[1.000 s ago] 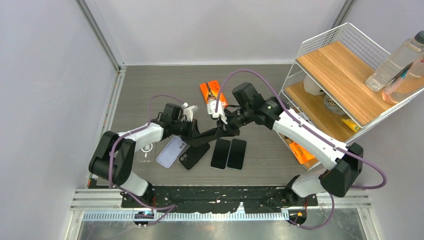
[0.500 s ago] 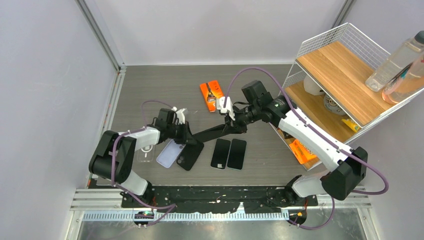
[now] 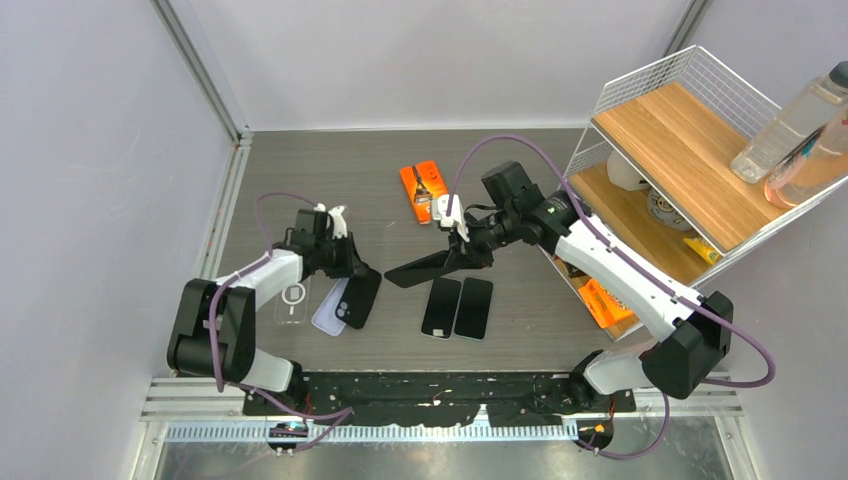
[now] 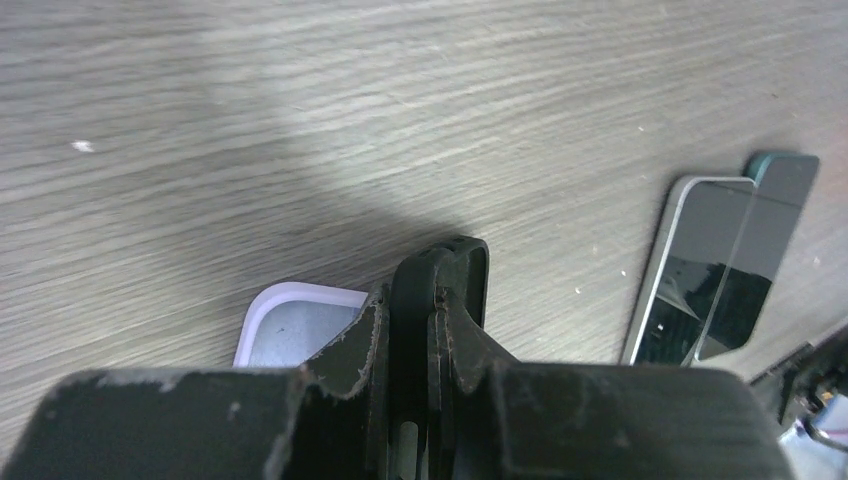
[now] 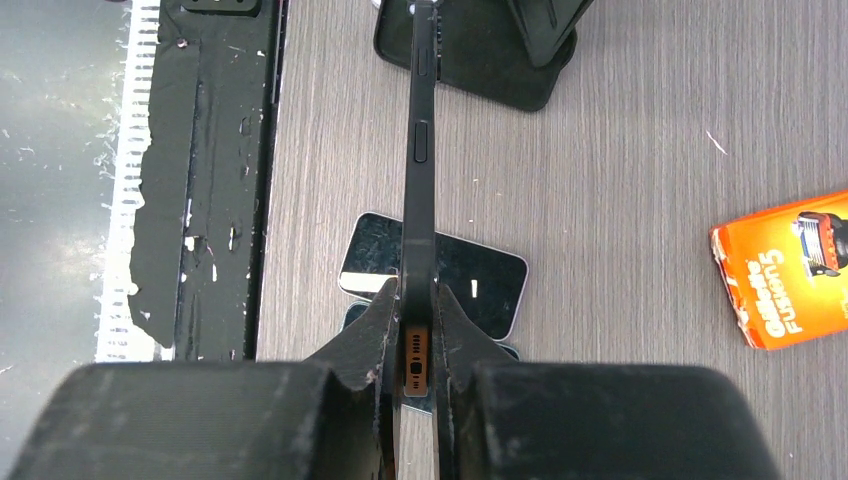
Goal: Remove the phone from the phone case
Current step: Move the phone case to the center of the board, then place the phone case at the center of the board, then place the phone at the center of the board.
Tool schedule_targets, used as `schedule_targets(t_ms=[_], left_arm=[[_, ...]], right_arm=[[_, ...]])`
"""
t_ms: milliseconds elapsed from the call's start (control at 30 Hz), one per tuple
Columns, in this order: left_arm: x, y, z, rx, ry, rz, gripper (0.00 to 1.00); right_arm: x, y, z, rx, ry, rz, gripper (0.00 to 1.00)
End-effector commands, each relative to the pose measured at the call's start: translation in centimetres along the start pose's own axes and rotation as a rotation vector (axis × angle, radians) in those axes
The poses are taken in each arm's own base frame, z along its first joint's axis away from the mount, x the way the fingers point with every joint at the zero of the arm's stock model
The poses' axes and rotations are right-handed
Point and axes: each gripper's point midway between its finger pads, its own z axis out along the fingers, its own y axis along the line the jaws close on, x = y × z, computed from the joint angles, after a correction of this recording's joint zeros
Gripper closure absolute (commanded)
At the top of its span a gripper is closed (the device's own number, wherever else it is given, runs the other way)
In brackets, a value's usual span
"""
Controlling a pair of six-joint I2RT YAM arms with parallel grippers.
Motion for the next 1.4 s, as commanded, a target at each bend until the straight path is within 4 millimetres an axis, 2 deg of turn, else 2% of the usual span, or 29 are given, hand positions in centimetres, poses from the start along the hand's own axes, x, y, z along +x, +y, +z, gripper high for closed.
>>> schedule_targets(t_ms=[0,167,267,333,433,567,767,800,833,867,900,933,967,1100,1200,1367], left_arm=[[-3.0,3.1,-2.0,-0.213,-0.067,0.043,1.00],[-3.7,4.3,-3.4,-0.311,-0.058,0.099,1.00],[-4.7,4.2,-4.1,-0.320,-0.098,0.144,1.00],[-5.1,3.1,-4.3,-0.267,-0.123,0.146,1.00],[-5.6,0.1,-4.4,-0.120,-0.165,0.115,1.00],[-5.2,-3.0,-4.0,0.053,-0.171,0.044,1.00],[-4.6,-3.5,-2.8,0.129,-0.192,-0.016,1.00],[-4.5,-3.6,-2.6,0.139,-0.198,-0.028,1.00],[-4.3,-3.6,-2.4,0.146,-0.203,-0.045,1.00],[-4.2,-3.6,-2.2,0.155,-0.208,-0.060,1.00],[-4.1,-3.7,-2.0,0.167,-0.214,-0.071,1.00],[-3.9,-3.7,-1.9,0.172,-0.217,-0.089,1.00],[-3.8,-3.6,-1.8,0.174,-0.219,-0.098,0.98],[-2.9,-3.6,-1.2,0.176,-0.211,-0.098,0.86],[-2.4,-3.3,-0.8,0.169,-0.199,-0.097,0.82],[-1.6,-2.6,-0.3,0.147,-0.174,-0.109,0.72]], right_arm=[[-2.8,-0.4,-0.5,0.003,-0.079,-0.061,0.95],[-3.3,-0.6,-0.4,-0.004,-0.093,-0.055,0.94],[-3.5,-0.7,-0.2,-0.010,-0.099,-0.052,0.95],[-3.4,-1.0,0.0,-0.011,-0.095,-0.047,0.95],[-3.3,-1.2,0.2,-0.010,-0.089,-0.044,0.95],[-3.3,-1.6,0.2,-0.017,-0.067,-0.040,0.94],[-1.6,-1.9,1.3,-0.114,0.047,-0.015,0.95],[-0.4,-1.7,1.9,-0.157,0.087,0.008,0.95],[-0.7,-1.9,1.8,-0.167,0.093,-0.001,0.95],[0.5,-1.6,2.2,-0.212,0.133,0.019,0.95],[0.3,-1.8,2.2,-0.219,0.138,0.011,0.95],[1.3,-1.6,2.7,-0.261,0.173,0.027,0.95],[1.1,-1.9,2.7,-0.266,0.176,0.019,0.95],[3.3,-2.0,4.0,-0.359,0.255,0.051,0.95],[4.2,-1.5,4.5,-0.432,0.304,0.063,0.95],[5.8,-1.7,6.5,-0.493,0.362,0.081,0.94]])
